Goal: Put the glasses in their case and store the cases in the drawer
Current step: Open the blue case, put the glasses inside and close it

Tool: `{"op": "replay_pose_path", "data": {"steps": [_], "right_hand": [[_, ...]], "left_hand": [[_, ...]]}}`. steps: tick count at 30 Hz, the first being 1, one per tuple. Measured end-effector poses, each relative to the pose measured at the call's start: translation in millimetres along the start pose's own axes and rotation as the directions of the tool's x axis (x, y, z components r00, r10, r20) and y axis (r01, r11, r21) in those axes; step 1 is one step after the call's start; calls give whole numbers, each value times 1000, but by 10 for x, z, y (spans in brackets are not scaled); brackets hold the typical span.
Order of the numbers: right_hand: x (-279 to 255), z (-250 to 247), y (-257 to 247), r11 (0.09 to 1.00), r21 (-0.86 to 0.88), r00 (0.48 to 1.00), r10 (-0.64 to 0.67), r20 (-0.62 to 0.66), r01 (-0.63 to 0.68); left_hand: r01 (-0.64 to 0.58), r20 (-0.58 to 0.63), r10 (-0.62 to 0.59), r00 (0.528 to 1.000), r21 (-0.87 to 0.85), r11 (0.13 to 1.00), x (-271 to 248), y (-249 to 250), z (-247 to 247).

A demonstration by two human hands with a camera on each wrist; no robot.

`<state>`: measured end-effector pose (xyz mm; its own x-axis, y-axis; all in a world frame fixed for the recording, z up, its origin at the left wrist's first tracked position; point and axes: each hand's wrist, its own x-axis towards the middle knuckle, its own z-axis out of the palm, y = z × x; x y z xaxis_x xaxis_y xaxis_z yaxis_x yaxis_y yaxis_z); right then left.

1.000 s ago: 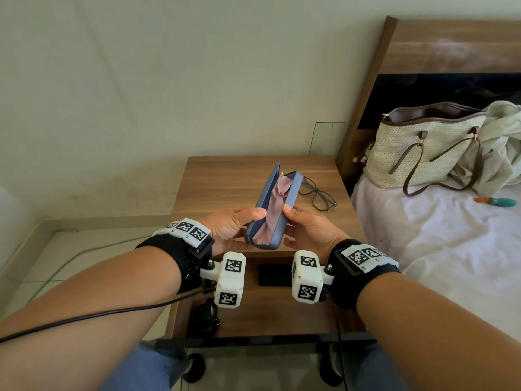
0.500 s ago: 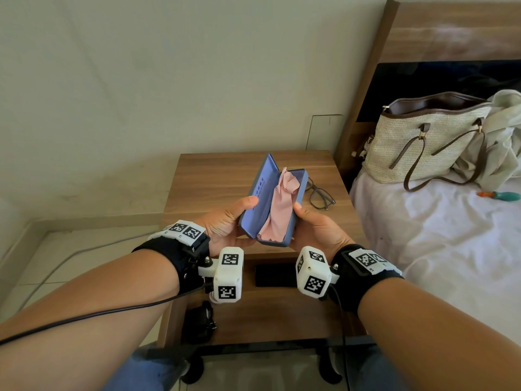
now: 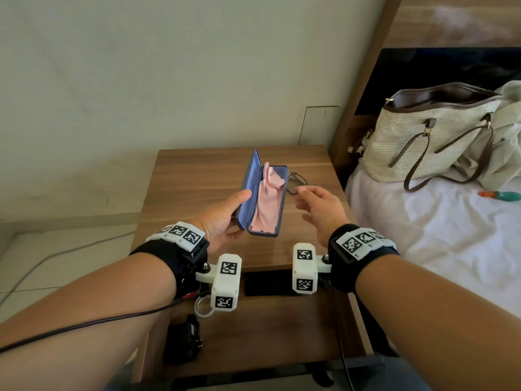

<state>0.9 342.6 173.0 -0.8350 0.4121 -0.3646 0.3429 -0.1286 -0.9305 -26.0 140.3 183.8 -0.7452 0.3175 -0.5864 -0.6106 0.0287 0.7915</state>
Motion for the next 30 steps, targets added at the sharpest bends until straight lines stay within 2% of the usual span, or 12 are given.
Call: {"op": "replay_pose_path", "data": {"steps": [4, 10, 15, 22, 27, 30], "right_hand": [[345, -64, -36, 991, -92, 972, -119, -202, 102], [775, -122, 19, 953, -303, 942, -116, -315, 17], [951, -151, 86, 907, -419, 938, -108, -331, -43], [1043, -101, 217, 836, -547, 965, -97, -244, -54], [1037, -63, 216, 795, -600, 963, -86, -257, -89], [1023, -82, 204, 808, -583, 964, -85, -254, -82]], "left_hand": [[20, 14, -19, 1000, -36, 999, 204, -4, -15], [25, -16, -26, 1000, -76, 997, 455, -8, -58], [32, -30, -33, 999, -48, 998, 613, -30, -75], [48, -48, -49, 998, -29, 998, 732, -91, -122], [52, -50, -53, 997, -31, 998, 755, -94, -142], [57, -54, -58, 997, -22, 998, 753, -85, -153]]}}
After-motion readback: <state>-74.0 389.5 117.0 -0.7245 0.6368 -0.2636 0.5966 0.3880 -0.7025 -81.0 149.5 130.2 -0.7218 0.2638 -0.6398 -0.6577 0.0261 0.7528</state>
